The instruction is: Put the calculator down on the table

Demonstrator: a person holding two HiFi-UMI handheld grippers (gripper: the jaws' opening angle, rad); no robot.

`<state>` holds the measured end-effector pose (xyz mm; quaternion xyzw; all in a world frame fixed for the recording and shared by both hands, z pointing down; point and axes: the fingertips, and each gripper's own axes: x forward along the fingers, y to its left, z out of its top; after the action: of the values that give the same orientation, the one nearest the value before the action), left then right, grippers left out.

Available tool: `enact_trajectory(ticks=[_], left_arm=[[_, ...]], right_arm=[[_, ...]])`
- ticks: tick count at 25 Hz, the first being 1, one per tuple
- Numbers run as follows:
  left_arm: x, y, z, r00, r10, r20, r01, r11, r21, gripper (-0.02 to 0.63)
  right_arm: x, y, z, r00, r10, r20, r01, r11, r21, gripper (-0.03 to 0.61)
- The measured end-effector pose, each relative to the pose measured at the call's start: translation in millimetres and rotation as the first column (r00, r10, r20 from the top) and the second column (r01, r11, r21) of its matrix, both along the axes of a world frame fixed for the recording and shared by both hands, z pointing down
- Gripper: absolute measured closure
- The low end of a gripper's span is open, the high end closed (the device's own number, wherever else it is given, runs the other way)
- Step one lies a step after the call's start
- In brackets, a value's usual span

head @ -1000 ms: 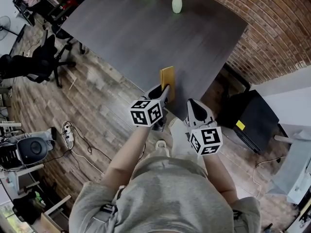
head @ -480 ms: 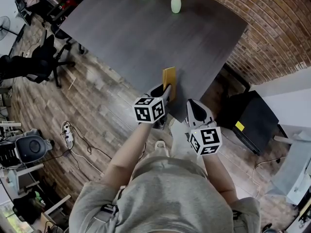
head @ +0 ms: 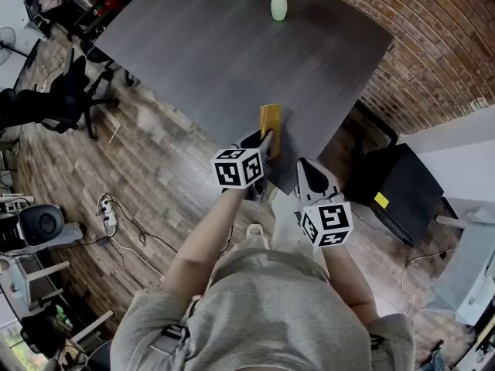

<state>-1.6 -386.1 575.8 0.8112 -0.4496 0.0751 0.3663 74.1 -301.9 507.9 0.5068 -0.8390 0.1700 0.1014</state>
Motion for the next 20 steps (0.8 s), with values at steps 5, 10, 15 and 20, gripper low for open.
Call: enact_trajectory(ticks=[5, 10, 15, 20], left_arm=[[0.5, -7.0, 4.6, 1.0, -0.002, -0.014, 0.002, 1.0, -0.024, 0.523], [-0.4, -13.4, 10.8, 1.0, -0.01, -0.012, 0.01, 0.999, -0.051, 0.517], [-2.0, -18.2, 18.6, 1.0, -0.012, 0.003, 0.012, 0.997, -0.078, 0.514], [-2.8, -19.7, 21.2, 0.999, -0.009, 0.032, 0.011, 0.997, -0.072, 0.514]], right_arm=[[0.0, -2.1, 0.7, 1.0, -0.002, -0.003, 0.002, 1.0, 0.001, 0.577], [2.8, -3.1, 2.1, 1.0, 0.0, -0.005, 0.0, 1.0, -0.004, 0.577], [2.0, -3.0, 3.9, 1.0, 0.0, -0.005, 0.0, 1.0, -0.009, 0.577], [2.1, -1.8, 3.7, 1.0, -0.002, -0.007, 0.002, 1.0, -0.009, 0.577]])
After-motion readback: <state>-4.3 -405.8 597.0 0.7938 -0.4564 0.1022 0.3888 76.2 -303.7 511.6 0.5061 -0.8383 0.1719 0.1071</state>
